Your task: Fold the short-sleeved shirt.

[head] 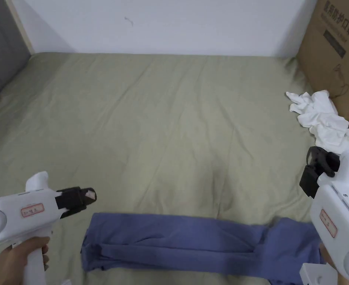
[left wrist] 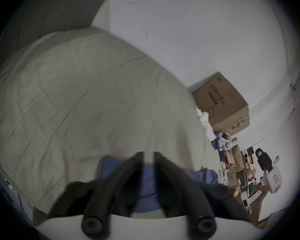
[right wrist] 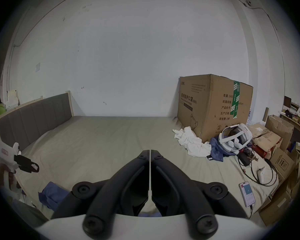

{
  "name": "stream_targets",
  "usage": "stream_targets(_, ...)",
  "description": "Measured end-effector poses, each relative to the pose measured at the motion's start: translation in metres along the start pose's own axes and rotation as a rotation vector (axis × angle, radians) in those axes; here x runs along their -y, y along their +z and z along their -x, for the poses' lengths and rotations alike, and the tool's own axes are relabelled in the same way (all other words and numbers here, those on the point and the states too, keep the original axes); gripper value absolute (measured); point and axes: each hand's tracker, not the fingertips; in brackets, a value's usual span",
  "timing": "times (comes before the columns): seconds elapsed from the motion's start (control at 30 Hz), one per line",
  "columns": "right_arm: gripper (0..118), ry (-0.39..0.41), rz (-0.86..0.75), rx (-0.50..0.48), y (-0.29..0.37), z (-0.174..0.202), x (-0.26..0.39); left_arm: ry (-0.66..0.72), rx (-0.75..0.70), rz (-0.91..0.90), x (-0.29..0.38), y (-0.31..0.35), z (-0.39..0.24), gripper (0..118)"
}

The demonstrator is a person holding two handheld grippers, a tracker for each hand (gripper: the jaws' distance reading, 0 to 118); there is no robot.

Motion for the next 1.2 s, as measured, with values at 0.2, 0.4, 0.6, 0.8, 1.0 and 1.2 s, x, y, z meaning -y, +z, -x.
stream_targets(0.2, 4, 0.008, 0.054, 0.0, -0.013, 0.011, 0.014, 0.13, -0.053, 0.123, 0.023, -0.016, 0.043, 95)
stream_targets(0.4, 4, 0.008, 0.102, -0.007, -0.021, 0.022, 0.025, 0.133, -0.057, 0.228, 0.032, -0.034, 0.068, 105)
stream_targets(0.6, 4, 0.012, 0.126, -0.006, -0.026, 0.025, 0.029, 0.054, -0.04, 0.261, 0.034, -0.051, 0.065, 91)
stream_targets(0.8, 4, 0.005, 0.139, 0.0, -0.027, 0.021, 0.032, -0.01, -0.034, 0.274, 0.036, -0.062, 0.053, 59)
stream_targets(1.0, 4, -0.007, 0.141, 0.009, -0.022, 0.014, 0.032, -0.091, -0.057, 0.295, 0.04, -0.077, 0.043, 19)
stream_targets(1.2, 4, -0.027, 0.135, 0.021, -0.019, 0.004, 0.031, -0.168, -0.102, 0.227, 0.031, -0.049, 0.028, 16)
